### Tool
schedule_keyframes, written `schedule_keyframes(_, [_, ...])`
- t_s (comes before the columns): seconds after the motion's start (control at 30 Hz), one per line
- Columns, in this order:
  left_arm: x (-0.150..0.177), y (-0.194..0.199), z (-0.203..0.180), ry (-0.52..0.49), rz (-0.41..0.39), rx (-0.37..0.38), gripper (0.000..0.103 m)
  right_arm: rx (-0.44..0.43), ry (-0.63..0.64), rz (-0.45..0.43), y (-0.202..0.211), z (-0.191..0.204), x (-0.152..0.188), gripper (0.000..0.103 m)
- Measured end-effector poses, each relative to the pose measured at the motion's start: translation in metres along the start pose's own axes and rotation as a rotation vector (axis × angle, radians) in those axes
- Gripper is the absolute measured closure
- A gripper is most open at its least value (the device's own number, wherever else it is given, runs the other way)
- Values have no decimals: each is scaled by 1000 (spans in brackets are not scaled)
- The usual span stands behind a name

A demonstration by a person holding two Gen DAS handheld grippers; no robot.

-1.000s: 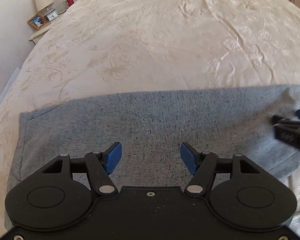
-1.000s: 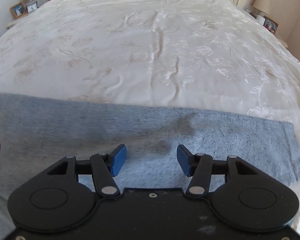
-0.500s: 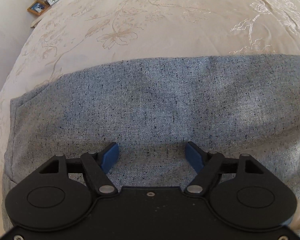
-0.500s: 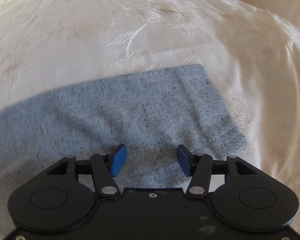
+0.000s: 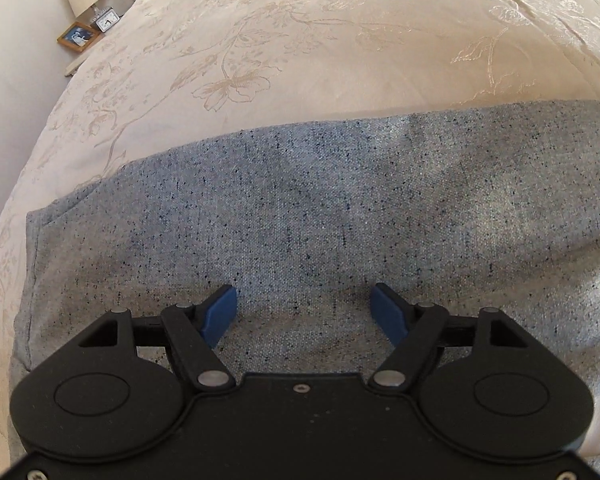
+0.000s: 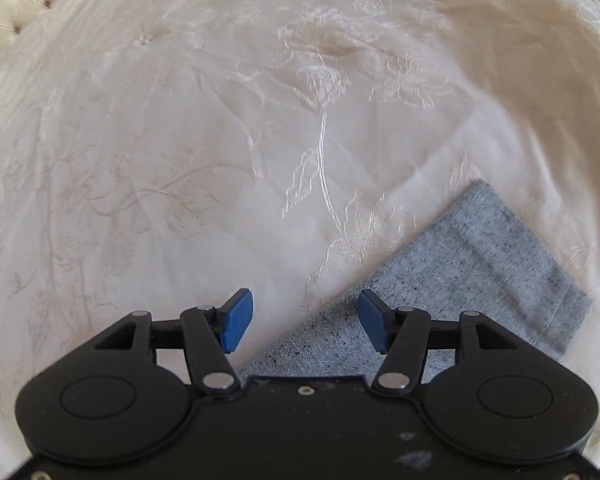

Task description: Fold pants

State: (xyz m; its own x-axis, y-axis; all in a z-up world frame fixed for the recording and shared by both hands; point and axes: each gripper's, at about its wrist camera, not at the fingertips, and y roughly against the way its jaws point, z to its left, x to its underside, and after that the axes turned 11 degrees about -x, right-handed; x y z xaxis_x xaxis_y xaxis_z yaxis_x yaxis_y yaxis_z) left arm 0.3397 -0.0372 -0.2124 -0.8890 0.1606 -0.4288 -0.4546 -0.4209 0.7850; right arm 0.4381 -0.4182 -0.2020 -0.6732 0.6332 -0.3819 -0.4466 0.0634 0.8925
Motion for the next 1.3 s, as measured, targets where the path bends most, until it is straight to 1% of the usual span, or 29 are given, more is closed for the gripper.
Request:
schedule_keyframes(0.13, [-1,1,4,8,-4,21,26,88,-14,37,-17,-3,11,44])
schedule_keyframes(0.2, [-2,4,10,25,0,40,29,105,-10,63,-19,-8,16,48])
schedule_keyframes(0.27, [-6,8,16,48,7,55,34,97,18,66,-11,-13,26,49])
schedule_keyframes(0.33, [-11,14,24,72,-6,73,34,73,59,78,-1,-18,36,60])
schedule_keyframes(0.37, [-14,17,29,85,-18,79,34,58,76,89,3,-20,41,77])
schedule_keyframes(0.4, [-18,22,34,100,-33,86,34,32,86,104,9,-24,46,97])
schedule_keyframes(0.43, [-22,26,38,115,-46,93,34,16,90,114,14,-27,51,99])
schedule_keyframes(0.5, [-33,31,47,147,-59,109,34,3,93,107,25,-33,61,99])
schedule_keyframes(0.6, [-51,32,58,195,-49,147,35,-14,109,94,39,-38,74,100])
schedule_keyframes(0.7, [-71,24,67,234,-7,195,34,-22,125,80,50,-43,87,100])
schedule_keyframes(0.83, [-92,5,66,251,67,224,34,-40,131,64,61,-52,98,100])
schedule_keyframes(0.9, [-99,-5,63,255,121,234,34,-49,129,59,66,-56,101,100])
schedule_keyframes(1.0, [-103,-20,60,289,217,259,35,-61,119,58,76,-64,104,100])
schedule_keyframes(1.07, [-104,-24,58,311,257,283,35,-69,116,58,82,-68,105,100])
schedule_keyframes(1.13, [-103,-25,55,311,272,291,35,-77,119,58,86,-74,107,100])
schedule_keyframes(1.23, [-106,-24,48,291,281,280,35,-86,132,59,93,-79,112,100])
schedule_keyframes(1.3, [-109,-25,47,315,291,285,35,-82,149,60,94,-78,117,100])
